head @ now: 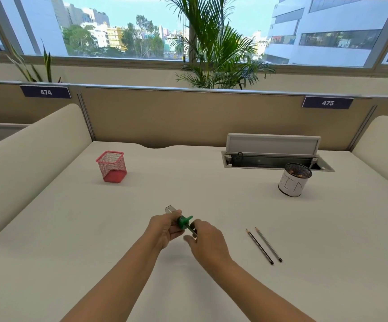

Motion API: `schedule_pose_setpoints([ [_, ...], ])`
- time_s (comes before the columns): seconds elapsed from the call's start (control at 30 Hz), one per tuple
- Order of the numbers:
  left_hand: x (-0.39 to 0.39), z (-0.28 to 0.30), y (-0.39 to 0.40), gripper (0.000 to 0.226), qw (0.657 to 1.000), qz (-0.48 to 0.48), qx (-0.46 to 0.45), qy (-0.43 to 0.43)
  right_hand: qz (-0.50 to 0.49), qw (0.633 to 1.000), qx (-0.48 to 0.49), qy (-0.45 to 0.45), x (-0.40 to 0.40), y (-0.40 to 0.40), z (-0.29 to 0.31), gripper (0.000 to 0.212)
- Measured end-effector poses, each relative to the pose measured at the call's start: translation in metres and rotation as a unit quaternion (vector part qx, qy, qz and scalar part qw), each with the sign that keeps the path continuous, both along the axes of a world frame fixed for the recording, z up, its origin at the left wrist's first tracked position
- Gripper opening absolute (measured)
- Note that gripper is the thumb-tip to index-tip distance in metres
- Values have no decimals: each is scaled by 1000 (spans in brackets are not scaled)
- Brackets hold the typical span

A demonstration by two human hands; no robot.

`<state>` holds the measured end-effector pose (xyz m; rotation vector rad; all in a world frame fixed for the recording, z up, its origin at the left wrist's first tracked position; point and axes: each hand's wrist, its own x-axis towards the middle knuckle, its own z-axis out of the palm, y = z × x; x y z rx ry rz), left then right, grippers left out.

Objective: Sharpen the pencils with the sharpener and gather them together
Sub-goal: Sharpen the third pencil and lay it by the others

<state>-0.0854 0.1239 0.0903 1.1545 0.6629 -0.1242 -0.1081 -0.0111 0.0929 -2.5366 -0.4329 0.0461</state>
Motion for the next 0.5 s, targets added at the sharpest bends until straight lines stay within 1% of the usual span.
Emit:
schedule_pose_setpoints([
  [0.07,-1,-2,-1,14,1000,6,-2,4,5,999,-40,-29,3,0,-4,26],
  [0.1,-1,-3,-1,14,1000,9,-3,5,-7,999,-33,-29,5,1,-6,27],
  [0.2,-1,-5,-2,15,1000,14,-9,9,-40,998,39,1,5,3,-9,27],
  [0.33,1,-6,-5,16,1000,12,-15,11,-85,985,137,69,5,3,-6,25],
  [0.4,1,-5,-5,16,1000,13,-23,11,-110,966,195,131,5,1,-4,29],
  [0.47,3,-3,-4,15,999,15,-29,9,-137,926,275,220,4,-1,0,28],
  [0.5,4,-2,-4,14,999,17,-32,7,-144,908,304,250,4,-3,2,25],
])
